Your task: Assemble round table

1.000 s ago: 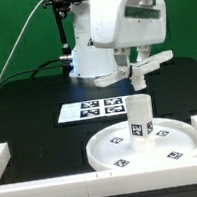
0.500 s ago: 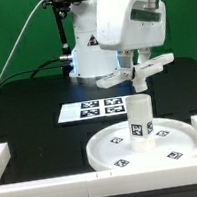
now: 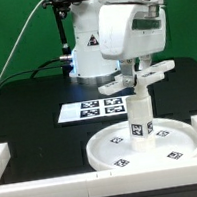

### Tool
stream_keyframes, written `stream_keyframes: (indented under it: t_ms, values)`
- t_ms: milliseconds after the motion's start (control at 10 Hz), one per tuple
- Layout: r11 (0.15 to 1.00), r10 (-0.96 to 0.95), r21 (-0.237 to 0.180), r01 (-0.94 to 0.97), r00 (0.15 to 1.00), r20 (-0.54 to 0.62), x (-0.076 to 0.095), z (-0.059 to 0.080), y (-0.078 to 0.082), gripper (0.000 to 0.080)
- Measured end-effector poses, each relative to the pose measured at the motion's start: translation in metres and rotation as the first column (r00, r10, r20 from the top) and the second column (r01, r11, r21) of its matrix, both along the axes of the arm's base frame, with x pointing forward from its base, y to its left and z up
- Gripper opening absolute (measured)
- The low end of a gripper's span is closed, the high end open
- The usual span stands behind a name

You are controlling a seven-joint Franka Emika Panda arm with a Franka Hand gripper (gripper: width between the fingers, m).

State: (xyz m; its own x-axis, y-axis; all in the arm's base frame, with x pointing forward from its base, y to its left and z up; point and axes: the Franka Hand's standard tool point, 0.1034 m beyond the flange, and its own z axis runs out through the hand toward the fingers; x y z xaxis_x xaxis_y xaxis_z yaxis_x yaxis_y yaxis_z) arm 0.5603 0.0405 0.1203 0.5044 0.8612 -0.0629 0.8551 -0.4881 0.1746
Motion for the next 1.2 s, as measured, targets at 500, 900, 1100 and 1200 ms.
stream_keyframes:
  t_ms: [500, 900, 1100, 1200]
  values:
    - [1.000, 0.022, -0.003, -0.022, 1.000, -0.015, -0.002, -0.008, -0.010, 0.0483]
    - [0.999, 0.039, 0.012, -0.039, 0.999, -0.020, -0.001, -0.021, 0.002, 0.0473]
    - [0.999, 0.033, 0.015, -0.032, 0.999, -0.019, 0.001, -0.021, 0.001, 0.0471]
    - [0.999, 0.016, 0.028, -0.015, 1.000, -0.022, 0.001, -0.021, 0.001, 0.0471]
